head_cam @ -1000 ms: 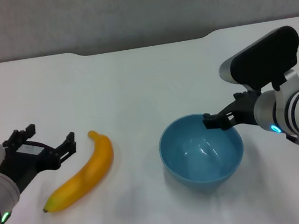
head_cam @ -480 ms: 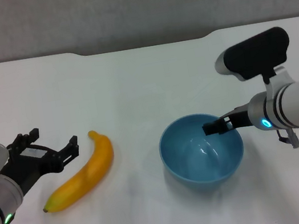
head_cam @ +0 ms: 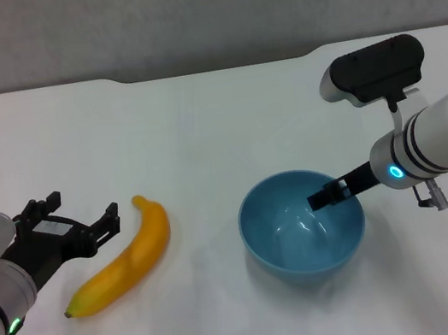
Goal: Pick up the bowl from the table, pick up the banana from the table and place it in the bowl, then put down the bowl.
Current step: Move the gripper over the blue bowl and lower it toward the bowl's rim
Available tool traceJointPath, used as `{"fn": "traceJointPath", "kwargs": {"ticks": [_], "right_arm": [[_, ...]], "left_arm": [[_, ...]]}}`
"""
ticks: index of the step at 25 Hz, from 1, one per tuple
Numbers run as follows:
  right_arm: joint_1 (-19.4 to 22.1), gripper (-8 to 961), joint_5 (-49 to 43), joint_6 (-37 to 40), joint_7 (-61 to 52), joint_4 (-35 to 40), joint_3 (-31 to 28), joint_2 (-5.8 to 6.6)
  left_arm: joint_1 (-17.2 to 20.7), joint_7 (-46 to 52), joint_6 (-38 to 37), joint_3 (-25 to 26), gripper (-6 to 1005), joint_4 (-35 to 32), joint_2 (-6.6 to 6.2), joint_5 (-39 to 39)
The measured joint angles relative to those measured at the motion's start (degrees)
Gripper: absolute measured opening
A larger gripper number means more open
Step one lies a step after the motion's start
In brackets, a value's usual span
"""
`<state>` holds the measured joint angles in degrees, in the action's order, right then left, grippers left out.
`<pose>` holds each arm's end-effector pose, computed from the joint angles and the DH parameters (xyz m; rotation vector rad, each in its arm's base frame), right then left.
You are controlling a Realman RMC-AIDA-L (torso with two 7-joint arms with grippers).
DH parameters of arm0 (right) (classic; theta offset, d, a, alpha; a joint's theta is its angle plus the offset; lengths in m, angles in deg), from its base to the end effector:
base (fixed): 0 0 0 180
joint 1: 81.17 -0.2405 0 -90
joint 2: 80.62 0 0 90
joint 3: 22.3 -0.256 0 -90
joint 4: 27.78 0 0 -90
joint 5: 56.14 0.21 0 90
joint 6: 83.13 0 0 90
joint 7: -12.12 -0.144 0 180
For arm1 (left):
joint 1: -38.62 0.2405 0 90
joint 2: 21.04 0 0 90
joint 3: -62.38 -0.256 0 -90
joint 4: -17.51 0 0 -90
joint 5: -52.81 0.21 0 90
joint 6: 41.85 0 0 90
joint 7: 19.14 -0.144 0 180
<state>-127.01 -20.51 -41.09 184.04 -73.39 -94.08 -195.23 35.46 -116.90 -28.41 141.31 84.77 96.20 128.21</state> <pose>0.2026 0.4175 -0.0791 -2.1196 1.2101 -0.1982 -0.2800 0.3298 -0.0190 -2.0026 -0.6645 -0.3066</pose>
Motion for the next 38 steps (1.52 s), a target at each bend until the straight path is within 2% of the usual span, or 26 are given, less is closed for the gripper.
{"fn": "traceJointPath", "kwargs": {"ticks": [14, 19, 30, 33, 38], "right_arm": [[1.1, 871, 0.2, -0.5, 0.0, 0.2, 1.4, -0.43], [1.8, 649, 1.0, -2.9, -0.1, 0.7, 3.7, -0.43], [2.2, 387, 1.3, -4.4, -0.1, 0.7, 5.6, -0.23], [2.4, 187, 1.0, -4.4, -0.1, 0.3, 5.4, -0.33], [3.7, 159, 0.9, -4.6, -0.2, -2.3, 4.7, -0.27]], "left_arm": [[-0.5, 0.1, 0.1, 0.0, 865, -0.1, 0.08, -0.1], [-0.5, 0.1, 0.1, 0.0, 864, -0.2, 0.09, -0.1], [-0.9, -0.5, 0.1, 0.0, 860, -1.6, -0.02, -2.2], [-0.9, -0.5, 0.1, 0.0, 859, -1.6, -0.04, -2.3], [-0.9, -0.5, 0.3, 0.0, 857, -2.0, -0.01, -2.3]]}}
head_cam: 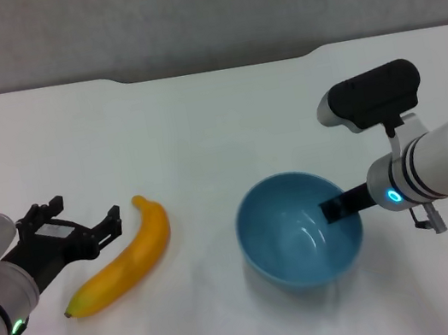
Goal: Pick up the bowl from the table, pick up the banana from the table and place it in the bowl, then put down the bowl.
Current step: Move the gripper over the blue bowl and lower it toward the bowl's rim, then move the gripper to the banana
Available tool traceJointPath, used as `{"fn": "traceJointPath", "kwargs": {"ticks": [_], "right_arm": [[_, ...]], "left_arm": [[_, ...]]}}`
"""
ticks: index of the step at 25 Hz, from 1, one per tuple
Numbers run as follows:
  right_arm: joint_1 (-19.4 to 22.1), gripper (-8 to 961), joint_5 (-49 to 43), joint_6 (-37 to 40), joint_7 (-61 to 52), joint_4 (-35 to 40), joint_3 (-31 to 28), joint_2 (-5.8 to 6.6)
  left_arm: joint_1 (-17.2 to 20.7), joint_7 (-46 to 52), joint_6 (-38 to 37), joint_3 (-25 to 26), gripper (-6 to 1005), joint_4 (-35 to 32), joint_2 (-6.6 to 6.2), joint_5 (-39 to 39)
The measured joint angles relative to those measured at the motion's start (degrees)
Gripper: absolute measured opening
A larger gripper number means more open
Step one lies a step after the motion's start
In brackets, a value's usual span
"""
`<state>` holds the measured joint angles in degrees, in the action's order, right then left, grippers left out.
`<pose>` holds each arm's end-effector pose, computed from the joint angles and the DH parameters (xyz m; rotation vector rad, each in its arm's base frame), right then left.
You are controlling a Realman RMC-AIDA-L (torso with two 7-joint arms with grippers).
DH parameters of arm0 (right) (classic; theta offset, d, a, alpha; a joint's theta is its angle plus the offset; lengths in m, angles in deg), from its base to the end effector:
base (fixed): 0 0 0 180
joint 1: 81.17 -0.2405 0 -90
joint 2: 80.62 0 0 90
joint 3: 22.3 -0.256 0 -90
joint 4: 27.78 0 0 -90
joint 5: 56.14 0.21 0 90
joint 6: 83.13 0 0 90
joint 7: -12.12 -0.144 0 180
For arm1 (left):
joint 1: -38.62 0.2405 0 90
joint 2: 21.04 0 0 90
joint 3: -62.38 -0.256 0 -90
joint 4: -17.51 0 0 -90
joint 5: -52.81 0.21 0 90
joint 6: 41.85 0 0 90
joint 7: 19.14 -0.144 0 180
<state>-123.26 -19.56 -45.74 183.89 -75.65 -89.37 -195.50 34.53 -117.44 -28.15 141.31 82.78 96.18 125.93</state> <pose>0.2096 0.4020 -0.0926 -2.1575 1.1781 -0.1563 -0.2840 0.3308 -0.0229 -2.0035 -0.7011 -0.3142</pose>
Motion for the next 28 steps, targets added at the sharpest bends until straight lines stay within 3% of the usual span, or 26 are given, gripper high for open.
{"fn": "traceJointPath", "kwargs": {"ticks": [5, 11, 19, 28], "right_arm": [[2.4, 147, -1.9, 0.1, 0.0, -3.8, -1.9, 0.15], [4.9, 41, -4.1, 0.9, 0.0, -7.8, -4.3, 0.32], [5.7, 41, -5.4, 1.0, 0.0, -8.9, -4.8, 0.26], [10.7, 41, -9.1, -1.1, 0.0, -16.1, -6.3, 0.32]], "left_arm": [[-0.3, 0.0, 0.2, 0.0, 856, -0.7, 0.03, 0.0], [-0.3, -0.1, 0.2, 0.0, 854, -0.9, 0.01, 0.0], [-0.3, -0.1, 0.3, 0.0, 851, -0.9, 0.01, 0.0], [-0.3, -0.1, 0.3, 0.0, 848, -0.9, 0.01, 0.0]]}}
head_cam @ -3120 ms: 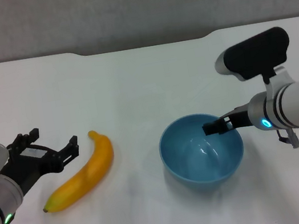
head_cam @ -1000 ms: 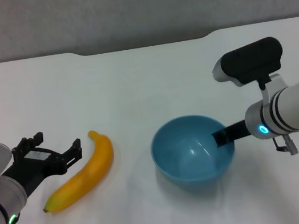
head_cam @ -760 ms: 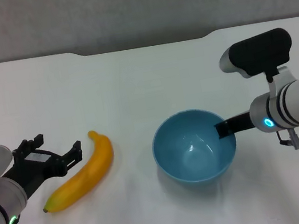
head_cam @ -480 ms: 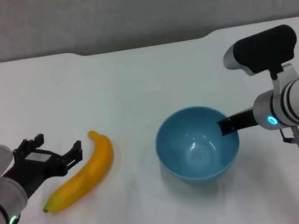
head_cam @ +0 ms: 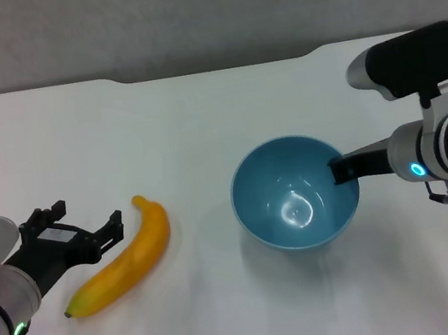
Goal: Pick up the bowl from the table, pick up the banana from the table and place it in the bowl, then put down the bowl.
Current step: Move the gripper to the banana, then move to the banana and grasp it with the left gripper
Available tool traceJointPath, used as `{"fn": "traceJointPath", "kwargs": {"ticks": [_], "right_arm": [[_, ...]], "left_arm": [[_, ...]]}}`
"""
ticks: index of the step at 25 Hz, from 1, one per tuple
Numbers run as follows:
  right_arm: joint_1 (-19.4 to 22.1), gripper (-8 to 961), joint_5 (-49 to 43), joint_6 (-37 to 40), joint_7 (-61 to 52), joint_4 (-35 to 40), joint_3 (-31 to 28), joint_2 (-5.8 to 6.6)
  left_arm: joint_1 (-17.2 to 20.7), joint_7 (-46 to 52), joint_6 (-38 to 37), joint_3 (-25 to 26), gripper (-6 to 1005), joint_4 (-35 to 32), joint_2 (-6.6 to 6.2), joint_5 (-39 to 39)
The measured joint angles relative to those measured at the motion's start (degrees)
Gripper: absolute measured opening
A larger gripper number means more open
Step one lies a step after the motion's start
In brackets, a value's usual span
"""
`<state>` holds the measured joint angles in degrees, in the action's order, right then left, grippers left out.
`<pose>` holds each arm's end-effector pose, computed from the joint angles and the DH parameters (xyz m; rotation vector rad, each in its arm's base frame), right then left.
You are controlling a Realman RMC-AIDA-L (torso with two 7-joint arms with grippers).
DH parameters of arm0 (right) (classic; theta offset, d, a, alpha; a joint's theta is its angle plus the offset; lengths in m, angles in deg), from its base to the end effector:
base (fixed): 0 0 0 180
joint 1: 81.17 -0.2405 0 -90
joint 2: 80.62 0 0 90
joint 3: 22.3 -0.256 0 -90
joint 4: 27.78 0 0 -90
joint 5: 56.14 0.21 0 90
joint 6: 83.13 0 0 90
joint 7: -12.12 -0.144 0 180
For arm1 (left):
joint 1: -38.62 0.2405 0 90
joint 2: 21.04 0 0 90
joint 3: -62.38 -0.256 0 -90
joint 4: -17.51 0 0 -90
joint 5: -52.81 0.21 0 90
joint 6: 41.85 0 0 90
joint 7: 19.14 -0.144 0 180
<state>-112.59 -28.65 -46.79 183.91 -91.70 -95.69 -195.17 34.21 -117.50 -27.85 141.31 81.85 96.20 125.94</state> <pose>0.1993 0.4000 -0.0555 -2.0967 1.0842 0.0465 -0.2865 0.3303 -0.0255 -2.0119 -0.7076 -0.3058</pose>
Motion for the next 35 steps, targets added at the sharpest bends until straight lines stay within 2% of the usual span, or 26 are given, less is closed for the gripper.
{"fn": "traceJointPath", "kwargs": {"ticks": [6, 12, 18, 21, 25, 35], "right_arm": [[3.0, 41, -2.3, -0.8, 0.0, -4.0, -1.7, 0.05], [4.7, 42, -3.7, -0.4, 0.0, -6.4, -2.2, 0.09], [4.8, 42, -3.7, -0.3, 0.0, -6.5, -1.7, 0.06], [4.8, 42, -3.8, -0.3, 0.0, -6.5, -1.2, 0.04], [4.8, 42, -3.8, -0.3, 0.0, -6.9, -0.9, 0.04], [4.9, 42, -3.8, -0.4, 0.0, -7.0, -0.6, 0.04]], "left_arm": [[-0.5, 0.4, 0.5, -2.1, 846, -0.4, 0.03, 0.0], [-5.5, 1.2, 2.5, -4.7, 844, -5.6, -0.35, 0.0], [-11.5, 2.8, 7.5, -0.6, 842, -13.5, -0.89, 2.4], [-14.5, 3.3, 7.8, 2.3, 841, -18.2, -0.64, 6.2], [-17.9, 4.0, 8.0, 3.6, 839, -23.7, -0.74, 7.2], [-20.0, 6.8, 8.6, 3.7, 836, -27.4, -0.74, 11.2]]}}
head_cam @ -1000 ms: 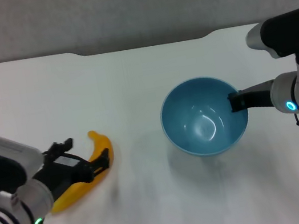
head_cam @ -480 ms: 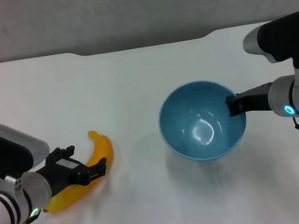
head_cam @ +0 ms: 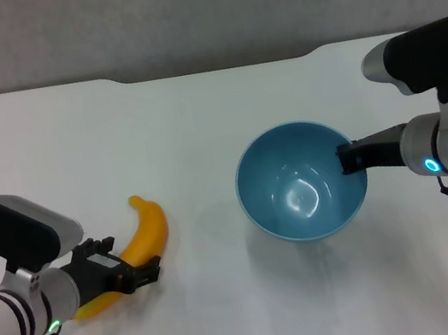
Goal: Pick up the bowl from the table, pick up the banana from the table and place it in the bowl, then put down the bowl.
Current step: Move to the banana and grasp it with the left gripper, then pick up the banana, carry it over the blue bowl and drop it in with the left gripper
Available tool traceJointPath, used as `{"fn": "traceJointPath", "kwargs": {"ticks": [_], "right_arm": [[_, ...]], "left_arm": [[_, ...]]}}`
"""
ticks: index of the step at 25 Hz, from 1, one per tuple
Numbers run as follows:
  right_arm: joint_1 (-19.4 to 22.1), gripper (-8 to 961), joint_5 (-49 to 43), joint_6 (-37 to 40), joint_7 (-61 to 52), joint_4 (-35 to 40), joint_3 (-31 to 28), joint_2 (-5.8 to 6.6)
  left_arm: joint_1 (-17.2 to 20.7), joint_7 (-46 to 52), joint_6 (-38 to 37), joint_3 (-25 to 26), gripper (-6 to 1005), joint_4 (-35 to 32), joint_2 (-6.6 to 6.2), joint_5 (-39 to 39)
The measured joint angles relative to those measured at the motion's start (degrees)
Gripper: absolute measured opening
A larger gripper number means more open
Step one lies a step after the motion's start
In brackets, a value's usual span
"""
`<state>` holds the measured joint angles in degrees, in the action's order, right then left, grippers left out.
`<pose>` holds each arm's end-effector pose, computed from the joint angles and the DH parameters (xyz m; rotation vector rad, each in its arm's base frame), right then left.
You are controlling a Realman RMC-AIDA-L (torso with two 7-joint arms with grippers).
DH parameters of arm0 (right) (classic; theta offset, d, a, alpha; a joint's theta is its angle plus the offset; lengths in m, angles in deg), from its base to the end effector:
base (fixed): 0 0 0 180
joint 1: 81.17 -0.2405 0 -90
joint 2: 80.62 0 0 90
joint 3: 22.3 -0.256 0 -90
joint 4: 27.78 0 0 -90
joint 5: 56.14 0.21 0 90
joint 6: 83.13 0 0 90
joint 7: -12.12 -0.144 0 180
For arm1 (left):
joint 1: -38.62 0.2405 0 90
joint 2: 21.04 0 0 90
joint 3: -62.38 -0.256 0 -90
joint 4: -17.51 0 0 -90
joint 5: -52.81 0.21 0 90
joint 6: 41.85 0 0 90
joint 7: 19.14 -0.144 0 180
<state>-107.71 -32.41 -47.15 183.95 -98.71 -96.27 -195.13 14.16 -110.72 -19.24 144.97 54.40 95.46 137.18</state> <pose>0.1962 0.3918 -0.0413 -2.0760 1.0227 0.0984 -0.3127 0.3635 -0.0678 -2.2683 -0.7345 -0.0474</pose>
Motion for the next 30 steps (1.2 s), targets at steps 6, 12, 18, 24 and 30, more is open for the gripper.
{"fn": "traceJointPath", "kwargs": {"ticks": [6, 12, 18, 24, 30], "right_arm": [[0.0, 41, 0.0, -0.2, 0.0, 0.0, 0.3, 0.0], [0.0, 41, 0.0, -0.4, 0.0, -0.2, 0.4, 0.0], [0.3, 42, -0.3, -0.5, 0.0, -0.7, 0.5, 0.0], [0.4, 42, -0.4, -0.5, 0.0, -0.7, 0.5, 0.0], [0.5, 42, -0.4, -0.5, 0.0, -0.7, 0.5, 0.0]], "left_arm": [[0.0, 0.1, -1.4, 0.0, 834, -0.1, 0.23, 0.4], [0.4, 0.1, -1.7, 1.1, 832, 0.3, 0.22, 0.4], [0.4, -0.3, -2.1, 1.3, 716, 0.2, 0.26, 0.4], [0.4, -0.4, -2.1, 1.3, 557, 0.2, 0.29, 0.4], [2.6, -0.1, -2.6, 1.4, 516, 3.7, 0.37, 0.4]]}}
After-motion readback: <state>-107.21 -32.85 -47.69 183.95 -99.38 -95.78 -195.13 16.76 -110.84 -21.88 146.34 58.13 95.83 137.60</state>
